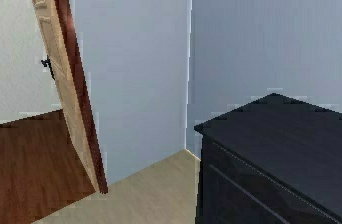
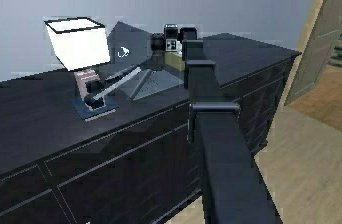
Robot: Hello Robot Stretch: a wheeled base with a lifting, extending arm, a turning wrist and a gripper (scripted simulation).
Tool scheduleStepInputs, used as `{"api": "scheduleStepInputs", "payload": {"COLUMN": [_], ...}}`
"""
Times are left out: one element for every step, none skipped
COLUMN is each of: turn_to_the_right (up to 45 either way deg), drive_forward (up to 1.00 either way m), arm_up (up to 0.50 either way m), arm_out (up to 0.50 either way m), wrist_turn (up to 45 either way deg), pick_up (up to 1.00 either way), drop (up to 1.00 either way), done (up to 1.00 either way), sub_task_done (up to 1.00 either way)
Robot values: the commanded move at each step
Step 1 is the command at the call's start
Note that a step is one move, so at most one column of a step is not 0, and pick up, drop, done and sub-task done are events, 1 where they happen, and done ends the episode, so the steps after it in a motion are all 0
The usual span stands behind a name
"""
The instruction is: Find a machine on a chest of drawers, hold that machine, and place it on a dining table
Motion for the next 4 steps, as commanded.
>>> {"api": "scheduleStepInputs", "payload": {"turn_to_the_right": [0.0, 0.0, 0.0, 0.0], "drive_forward": [0.00, 0.00, 0.00, 0.00], "arm_up": [0.00, -0.08, 0.00, 0.08], "arm_out": [0.00, 0.00, 0.00, 0.00], "wrist_turn": [45.0, 0.0, 0.0, 0.0], "pick_up": [0.00, 0.00, 1.00, 0.00], "drop": [0.00, 0.00, 0.00, 0.00], "done": [0.00, 0.00, 0.00, 0.00], "sub_task_done": [0.00, 0.00, 0.00, 0.00]}}
